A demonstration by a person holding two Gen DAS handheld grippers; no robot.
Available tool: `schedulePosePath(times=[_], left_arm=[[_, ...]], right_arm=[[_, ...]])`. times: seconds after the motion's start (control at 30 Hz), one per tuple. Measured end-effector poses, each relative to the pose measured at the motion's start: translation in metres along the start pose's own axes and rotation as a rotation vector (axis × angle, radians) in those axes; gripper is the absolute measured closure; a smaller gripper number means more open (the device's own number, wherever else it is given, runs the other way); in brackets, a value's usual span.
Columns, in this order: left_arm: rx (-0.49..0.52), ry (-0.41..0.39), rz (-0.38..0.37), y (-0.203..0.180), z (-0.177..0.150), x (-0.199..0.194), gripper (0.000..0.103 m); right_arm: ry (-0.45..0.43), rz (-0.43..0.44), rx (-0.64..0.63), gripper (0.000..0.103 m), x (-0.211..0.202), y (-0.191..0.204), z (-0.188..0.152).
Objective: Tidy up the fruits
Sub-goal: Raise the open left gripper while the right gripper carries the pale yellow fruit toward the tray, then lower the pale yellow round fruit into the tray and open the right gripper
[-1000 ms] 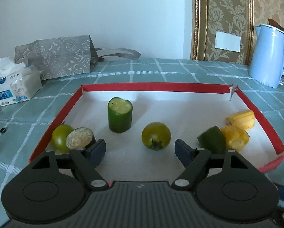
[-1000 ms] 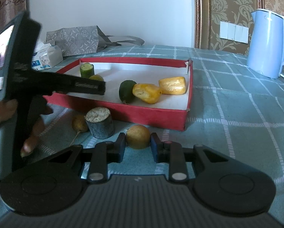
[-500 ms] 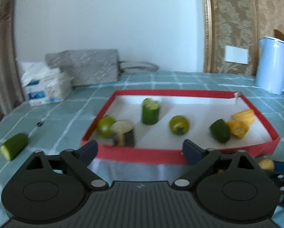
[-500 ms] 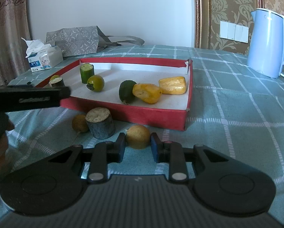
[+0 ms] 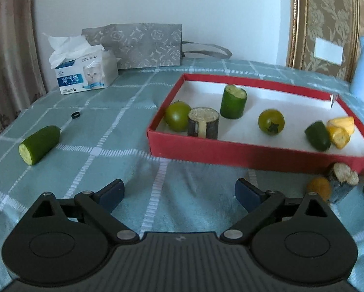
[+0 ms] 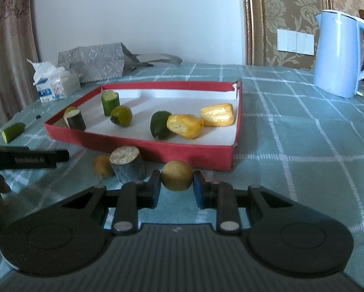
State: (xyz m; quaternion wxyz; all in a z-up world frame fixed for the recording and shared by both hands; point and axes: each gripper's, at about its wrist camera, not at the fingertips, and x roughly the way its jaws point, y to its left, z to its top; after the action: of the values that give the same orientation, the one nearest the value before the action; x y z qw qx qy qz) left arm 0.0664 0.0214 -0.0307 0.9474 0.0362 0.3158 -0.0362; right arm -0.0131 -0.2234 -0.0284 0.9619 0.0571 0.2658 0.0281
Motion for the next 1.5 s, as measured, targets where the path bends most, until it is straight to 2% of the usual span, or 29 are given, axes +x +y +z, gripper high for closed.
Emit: schedulePosePath(times=[0.3,0.57,0.87,1.2,1.5], left_arm=[[-0.012,0.006,-0.008,0.002,0.001,0.002,0.004],[-0.014,0.01,-0.007,0.002,0.002,0.003,0.003],[-0.018,0.012,-0.009,0.001,0.002,0.004,0.002],[-0.019,0.013,-0.01,0.002,0.002,0.005,0.001],[-0.019,0.013,-0.01,0.002,0.002,0.005,0.001]], right_arm=[[-0.032,0.016,0.032,0.076,-0.011,-0.009,0.008],[-0.068,-0.011,-0.007,0.076,-0.007,-0.011,0.04],[-0.023,-0.08,-0.063,0.076,0.034,-0.014,0.067],[0.035,-0.053,-0.174,0.076,0.085,0.025,0.09],[0.099,-0.047,-0.236,0.076,0.128,0.049,0.089]])
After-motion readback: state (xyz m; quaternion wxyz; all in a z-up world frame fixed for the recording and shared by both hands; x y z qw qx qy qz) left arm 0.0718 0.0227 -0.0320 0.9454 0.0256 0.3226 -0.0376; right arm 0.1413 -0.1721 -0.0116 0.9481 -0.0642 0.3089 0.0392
